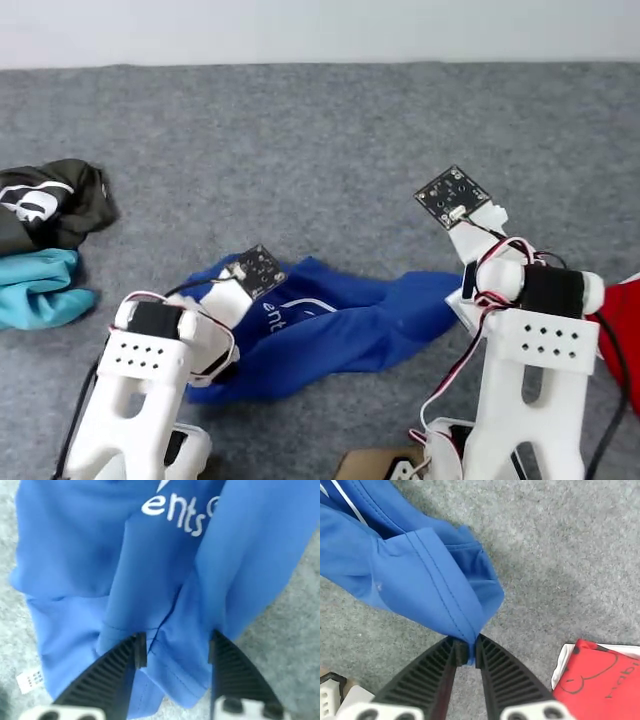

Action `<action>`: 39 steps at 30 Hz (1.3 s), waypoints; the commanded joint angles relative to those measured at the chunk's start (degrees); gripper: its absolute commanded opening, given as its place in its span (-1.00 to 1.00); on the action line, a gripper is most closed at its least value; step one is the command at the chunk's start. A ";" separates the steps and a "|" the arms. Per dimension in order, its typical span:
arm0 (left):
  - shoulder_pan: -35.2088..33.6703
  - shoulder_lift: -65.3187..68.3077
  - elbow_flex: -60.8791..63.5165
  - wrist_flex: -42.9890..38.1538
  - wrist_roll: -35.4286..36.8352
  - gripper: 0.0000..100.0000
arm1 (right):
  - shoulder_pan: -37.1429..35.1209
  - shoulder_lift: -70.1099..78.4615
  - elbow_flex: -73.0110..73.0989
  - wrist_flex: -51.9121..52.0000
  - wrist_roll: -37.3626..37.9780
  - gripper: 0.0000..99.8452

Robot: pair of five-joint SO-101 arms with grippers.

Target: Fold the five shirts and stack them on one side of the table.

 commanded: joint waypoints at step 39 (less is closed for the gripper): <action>-1.32 -0.26 1.63 -3.25 -1.14 -1.00 | 1.10 -1.71 -0.62 -0.75 0.44 -0.98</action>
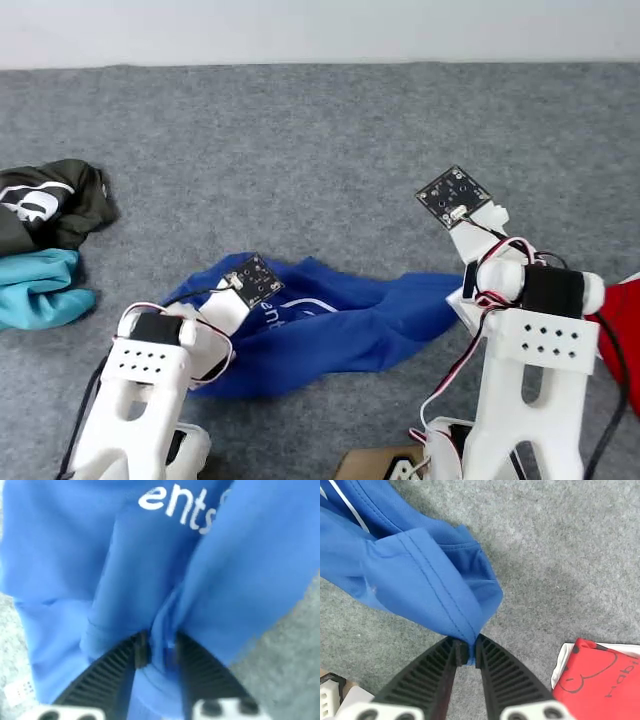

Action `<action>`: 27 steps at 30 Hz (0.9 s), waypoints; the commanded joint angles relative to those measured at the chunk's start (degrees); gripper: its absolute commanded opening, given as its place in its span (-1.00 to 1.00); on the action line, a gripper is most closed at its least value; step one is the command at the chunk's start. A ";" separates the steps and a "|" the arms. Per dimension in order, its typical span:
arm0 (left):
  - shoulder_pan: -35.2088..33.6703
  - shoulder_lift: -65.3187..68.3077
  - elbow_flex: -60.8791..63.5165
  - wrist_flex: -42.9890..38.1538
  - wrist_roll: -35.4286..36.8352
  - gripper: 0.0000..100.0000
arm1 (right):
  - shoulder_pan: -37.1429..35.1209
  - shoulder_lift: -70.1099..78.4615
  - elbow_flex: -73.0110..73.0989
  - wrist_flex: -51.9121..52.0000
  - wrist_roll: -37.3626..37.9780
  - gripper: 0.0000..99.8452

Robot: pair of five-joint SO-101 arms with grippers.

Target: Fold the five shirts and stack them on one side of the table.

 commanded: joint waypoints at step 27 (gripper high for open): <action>-7.91 -0.35 -77.23 20.57 0.44 -0.99 | 0.75 -1.27 -47.12 -15.08 -2.99 -0.98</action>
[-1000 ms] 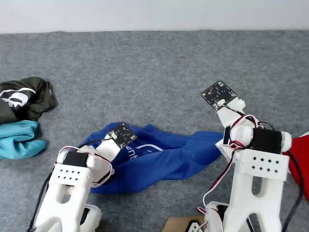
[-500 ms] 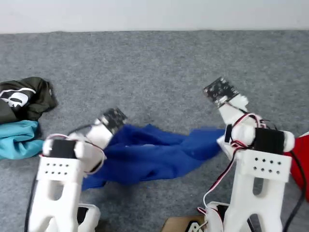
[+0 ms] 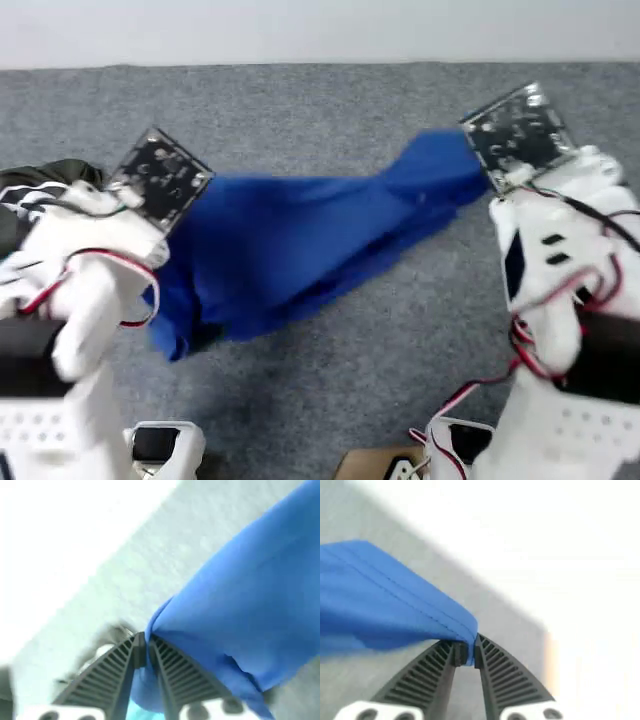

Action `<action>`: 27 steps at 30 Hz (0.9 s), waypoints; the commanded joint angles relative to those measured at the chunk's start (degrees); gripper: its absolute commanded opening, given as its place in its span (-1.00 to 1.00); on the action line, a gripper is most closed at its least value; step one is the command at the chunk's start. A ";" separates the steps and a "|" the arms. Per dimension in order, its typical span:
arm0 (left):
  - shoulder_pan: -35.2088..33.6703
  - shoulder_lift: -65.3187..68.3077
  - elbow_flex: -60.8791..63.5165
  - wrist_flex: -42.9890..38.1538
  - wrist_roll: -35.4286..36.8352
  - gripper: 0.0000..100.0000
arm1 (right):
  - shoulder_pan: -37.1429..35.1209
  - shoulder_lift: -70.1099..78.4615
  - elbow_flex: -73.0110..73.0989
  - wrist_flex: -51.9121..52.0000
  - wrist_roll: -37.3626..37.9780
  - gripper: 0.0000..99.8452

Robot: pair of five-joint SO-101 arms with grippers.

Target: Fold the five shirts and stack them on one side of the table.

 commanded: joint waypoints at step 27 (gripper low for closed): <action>-0.53 -12.13 -28.62 2.37 0.18 -0.99 | 10.15 -1.89 -30.95 -19.30 1.05 -0.98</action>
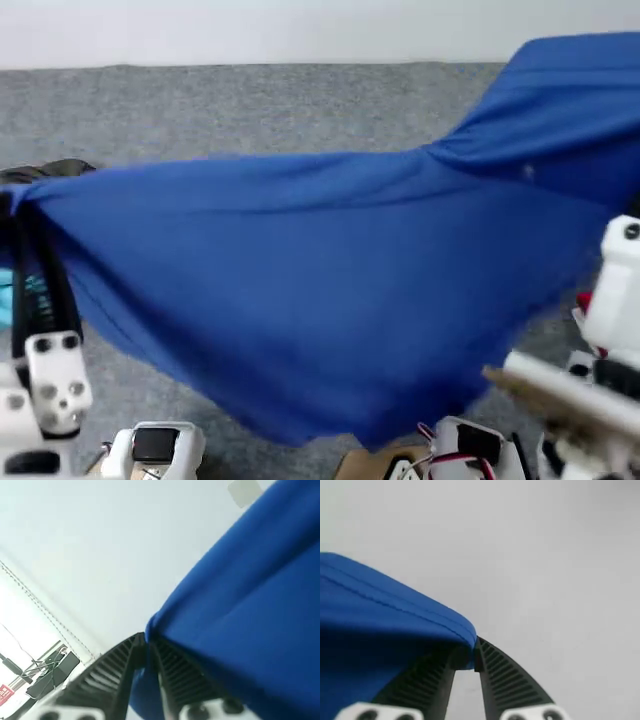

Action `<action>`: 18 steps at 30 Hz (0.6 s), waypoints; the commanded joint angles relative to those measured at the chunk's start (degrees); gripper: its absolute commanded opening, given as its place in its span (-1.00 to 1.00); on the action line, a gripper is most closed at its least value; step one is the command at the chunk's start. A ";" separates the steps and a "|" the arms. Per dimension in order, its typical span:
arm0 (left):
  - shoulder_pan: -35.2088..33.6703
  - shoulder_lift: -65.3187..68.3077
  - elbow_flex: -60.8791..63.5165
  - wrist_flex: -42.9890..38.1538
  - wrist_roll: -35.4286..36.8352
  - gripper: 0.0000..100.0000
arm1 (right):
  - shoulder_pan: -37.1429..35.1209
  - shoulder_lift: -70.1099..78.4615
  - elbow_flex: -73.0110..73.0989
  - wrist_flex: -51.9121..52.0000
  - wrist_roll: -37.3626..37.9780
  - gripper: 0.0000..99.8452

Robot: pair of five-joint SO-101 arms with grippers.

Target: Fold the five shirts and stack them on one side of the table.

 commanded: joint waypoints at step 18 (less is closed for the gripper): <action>-0.62 -9.85 22.02 8.26 0.09 -0.99 | -2.59 0.92 12.57 12.70 2.90 -0.98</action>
